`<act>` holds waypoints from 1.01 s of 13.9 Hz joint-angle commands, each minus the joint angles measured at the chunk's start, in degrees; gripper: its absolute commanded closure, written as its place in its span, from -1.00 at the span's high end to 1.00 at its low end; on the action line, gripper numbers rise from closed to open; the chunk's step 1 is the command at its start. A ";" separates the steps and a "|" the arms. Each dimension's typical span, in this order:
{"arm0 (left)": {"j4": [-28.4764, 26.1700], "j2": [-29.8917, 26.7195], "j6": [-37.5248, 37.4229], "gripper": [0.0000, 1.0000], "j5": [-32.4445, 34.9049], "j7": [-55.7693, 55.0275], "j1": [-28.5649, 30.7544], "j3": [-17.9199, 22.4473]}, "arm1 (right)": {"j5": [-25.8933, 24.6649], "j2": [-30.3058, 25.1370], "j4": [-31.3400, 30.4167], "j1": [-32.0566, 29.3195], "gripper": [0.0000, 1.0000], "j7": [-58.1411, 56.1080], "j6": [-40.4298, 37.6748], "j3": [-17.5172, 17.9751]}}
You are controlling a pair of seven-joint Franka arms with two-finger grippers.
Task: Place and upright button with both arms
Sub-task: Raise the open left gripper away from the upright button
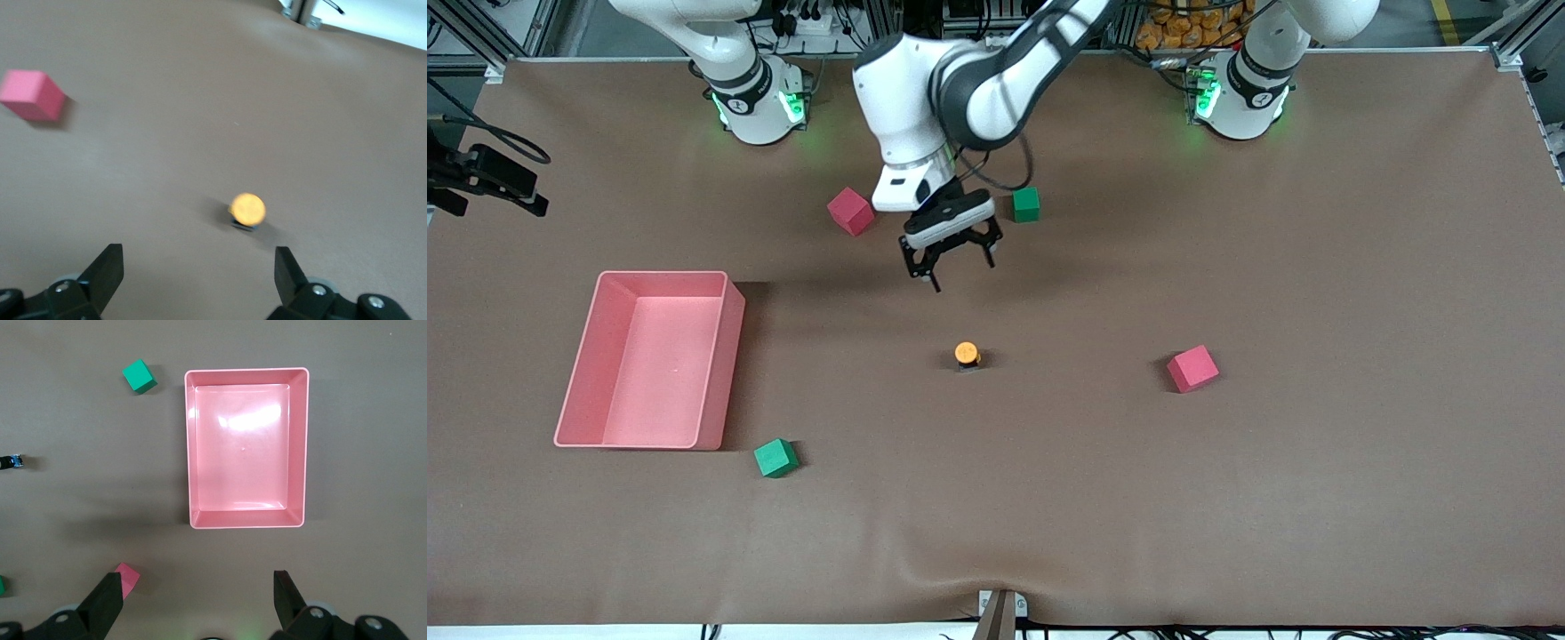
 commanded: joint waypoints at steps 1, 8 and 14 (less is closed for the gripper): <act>-2.21 -10.15 -4.65 1.00 -5.46 9.02 6.29 -0.74 | -0.71 0.21 0.79 0.02 1.00 -0.06 -0.66 0.06; -2.30 -18.17 -11.16 1.00 -9.42 29.14 23.60 -0.83 | -0.71 0.21 0.79 0.02 1.00 -0.06 -0.57 0.06; -2.21 -21.16 -14.76 1.00 -19.89 53.39 39.96 -0.92 | -0.71 0.21 0.79 0.02 1.00 0.03 -0.57 0.06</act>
